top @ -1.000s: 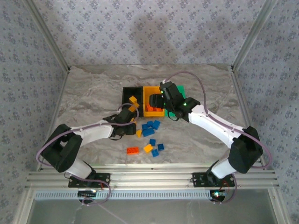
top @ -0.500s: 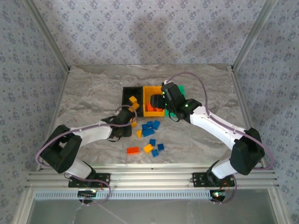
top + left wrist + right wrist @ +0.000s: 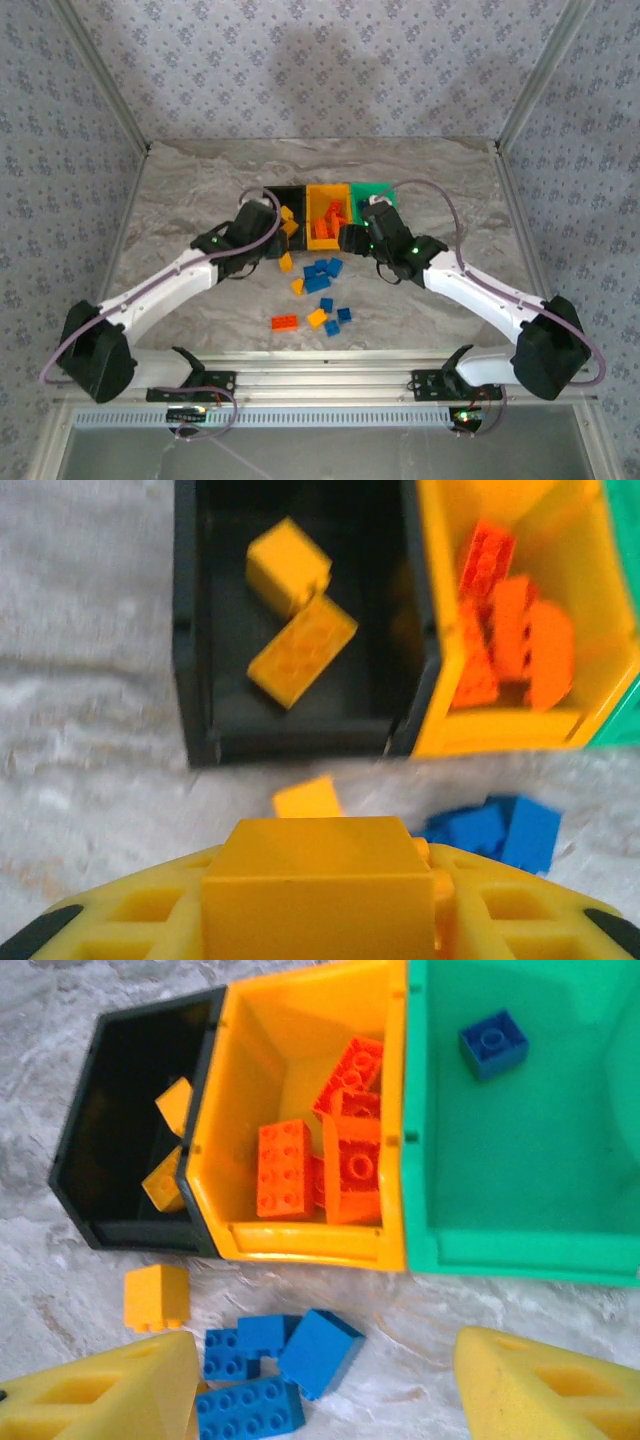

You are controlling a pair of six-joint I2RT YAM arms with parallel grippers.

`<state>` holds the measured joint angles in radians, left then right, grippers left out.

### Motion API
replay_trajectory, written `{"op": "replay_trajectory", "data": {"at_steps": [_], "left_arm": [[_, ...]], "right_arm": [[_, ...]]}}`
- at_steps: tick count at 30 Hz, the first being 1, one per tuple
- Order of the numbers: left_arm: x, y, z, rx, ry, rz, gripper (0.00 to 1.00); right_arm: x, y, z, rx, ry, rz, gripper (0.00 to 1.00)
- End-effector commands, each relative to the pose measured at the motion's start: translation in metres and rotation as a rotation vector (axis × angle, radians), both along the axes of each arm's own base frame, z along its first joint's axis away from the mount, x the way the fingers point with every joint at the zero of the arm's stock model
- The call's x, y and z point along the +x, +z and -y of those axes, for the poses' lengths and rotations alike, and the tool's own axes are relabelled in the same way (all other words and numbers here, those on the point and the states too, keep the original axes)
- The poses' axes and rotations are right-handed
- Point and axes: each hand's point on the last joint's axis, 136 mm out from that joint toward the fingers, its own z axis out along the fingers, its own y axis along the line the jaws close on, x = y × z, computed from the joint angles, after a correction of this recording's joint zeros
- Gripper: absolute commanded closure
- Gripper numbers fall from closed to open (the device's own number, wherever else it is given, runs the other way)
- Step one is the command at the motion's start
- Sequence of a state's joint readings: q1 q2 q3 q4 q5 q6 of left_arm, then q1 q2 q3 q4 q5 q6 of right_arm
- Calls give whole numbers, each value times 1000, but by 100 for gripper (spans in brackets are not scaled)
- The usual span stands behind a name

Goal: Sort the legos into containers by color

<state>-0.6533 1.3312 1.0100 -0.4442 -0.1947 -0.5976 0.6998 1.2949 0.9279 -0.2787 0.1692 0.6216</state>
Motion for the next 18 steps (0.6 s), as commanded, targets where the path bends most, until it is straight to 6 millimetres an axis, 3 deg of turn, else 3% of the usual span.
{"op": "replay_trajectory", "data": {"at_steps": [1,6,12,14,18], "left_arm": [[32,-3,4,49,15,-10,68],[85,-16,11,107,61,-29,67],[119,-40,11,154,95,-86,63],[123,-42,13,151,95,-94,52],[118,-13,25,97,65,-55,27]], "right_arm": [[-7,-2,11,21,-48,-3,30],[-21,-5,22,27,-65,-6,30],[-34,-7,31,39,-73,-6,30],[-37,-8,31,41,-69,-10,30],[-41,-13,32,35,-66,-24,29]]}}
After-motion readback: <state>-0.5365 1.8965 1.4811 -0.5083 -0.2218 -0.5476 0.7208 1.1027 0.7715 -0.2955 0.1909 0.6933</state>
